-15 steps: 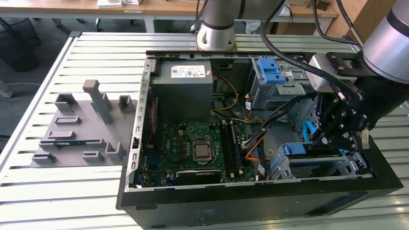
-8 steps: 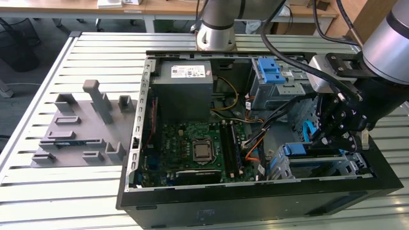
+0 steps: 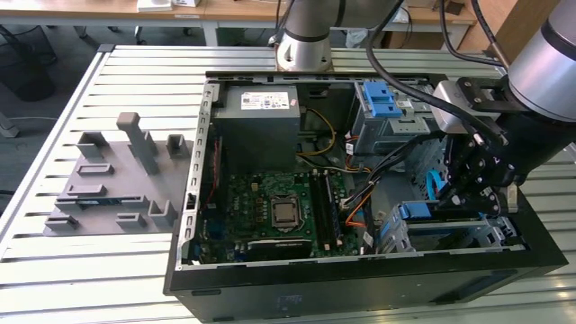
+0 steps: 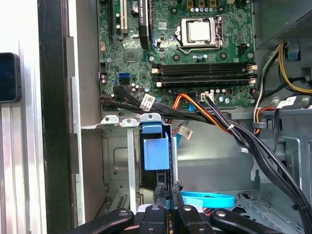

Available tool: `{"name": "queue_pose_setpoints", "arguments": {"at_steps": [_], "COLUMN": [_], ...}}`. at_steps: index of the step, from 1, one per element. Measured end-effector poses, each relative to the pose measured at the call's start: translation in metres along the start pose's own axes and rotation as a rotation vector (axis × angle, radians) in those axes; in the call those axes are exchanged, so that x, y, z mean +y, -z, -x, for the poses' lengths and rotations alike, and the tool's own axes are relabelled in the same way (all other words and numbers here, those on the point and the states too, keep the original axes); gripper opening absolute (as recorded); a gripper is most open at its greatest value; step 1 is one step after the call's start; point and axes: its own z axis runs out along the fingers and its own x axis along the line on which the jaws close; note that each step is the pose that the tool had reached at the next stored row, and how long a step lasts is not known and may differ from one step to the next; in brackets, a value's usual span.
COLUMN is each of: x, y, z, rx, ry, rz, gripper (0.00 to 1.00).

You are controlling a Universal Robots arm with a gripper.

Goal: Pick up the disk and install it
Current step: 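Insert the second disk wire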

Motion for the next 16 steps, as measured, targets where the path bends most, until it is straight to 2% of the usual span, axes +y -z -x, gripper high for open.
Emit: {"name": "queue_pose_setpoints", "arguments": {"at_steps": [9, 11, 12, 16], "x": [0.0, 0.0, 0.0, 0.0], "y": [-0.001, -0.0013, -0.0011, 0.0014], "z": [0.0, 0.0, 0.0, 0.0001], "rx": [-0.0006, -0.0009, -0.0006, -0.0001], "ry": [0.0, 0.0, 0.0, 0.0], "rz": [0.0003, 0.0003, 0.0002, 0.0002], "gripper": [0.16, 0.17, 0.23, 0.23]}}
